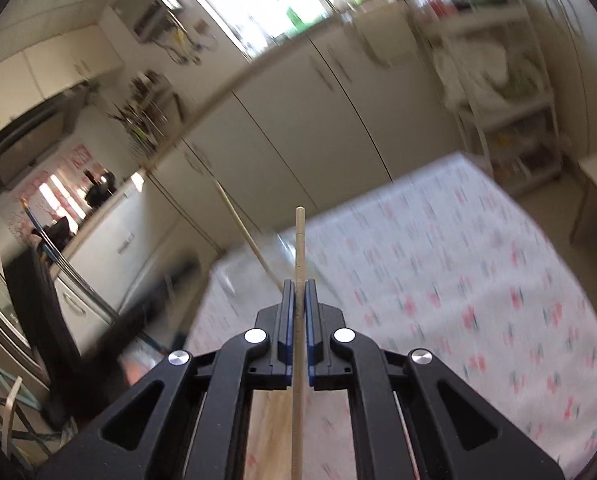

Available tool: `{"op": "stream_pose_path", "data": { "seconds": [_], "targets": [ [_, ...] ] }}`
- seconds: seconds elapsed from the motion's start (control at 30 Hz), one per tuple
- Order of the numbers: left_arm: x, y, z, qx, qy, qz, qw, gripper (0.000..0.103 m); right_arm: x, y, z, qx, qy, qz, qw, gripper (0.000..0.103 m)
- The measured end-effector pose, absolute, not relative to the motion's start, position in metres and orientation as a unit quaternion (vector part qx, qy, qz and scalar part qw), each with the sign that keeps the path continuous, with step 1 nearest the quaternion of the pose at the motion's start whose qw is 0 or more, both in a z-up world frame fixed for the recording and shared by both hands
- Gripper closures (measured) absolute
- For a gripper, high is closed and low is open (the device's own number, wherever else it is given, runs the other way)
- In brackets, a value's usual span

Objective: Organize utensils
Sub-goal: 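Carry the right tool's stick into the glass jar while the left tool drops its stick in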

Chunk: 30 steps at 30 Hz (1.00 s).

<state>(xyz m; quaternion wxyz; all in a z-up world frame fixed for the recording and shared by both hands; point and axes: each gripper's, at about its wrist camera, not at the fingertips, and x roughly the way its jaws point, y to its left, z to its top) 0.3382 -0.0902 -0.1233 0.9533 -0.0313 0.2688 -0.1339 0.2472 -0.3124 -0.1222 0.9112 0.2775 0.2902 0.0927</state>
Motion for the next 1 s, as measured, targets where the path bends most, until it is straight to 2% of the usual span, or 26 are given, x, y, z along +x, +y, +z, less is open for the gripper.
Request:
{"op": "stream_pose_path", "data": {
  "seconds": [0.2,0.37,0.6,1.0],
  "targets": [
    [0.310,-0.048,-0.147,-0.074,0.318,-0.117,0.938,0.035,0.297,-0.299,-0.070,0.267,0.186,0.093,0.941,0.097],
    [0.295,-0.023,-0.167,-0.102,0.352,-0.102,0.925,0.034,0.342,-0.283,-0.054,0.251,0.128,0.061,0.958,0.097],
    [0.292,-0.017,-0.171,-0.105,0.359,-0.104,0.922,0.034,0.382,-0.261,-0.076,0.202,0.170,0.029,0.964,0.097],
    [0.292,-0.016,-0.172,-0.114,0.371,-0.093,0.917,0.031,0.350,-0.244,-0.100,0.142,0.192,0.044,0.970,0.097]
  ]
}}
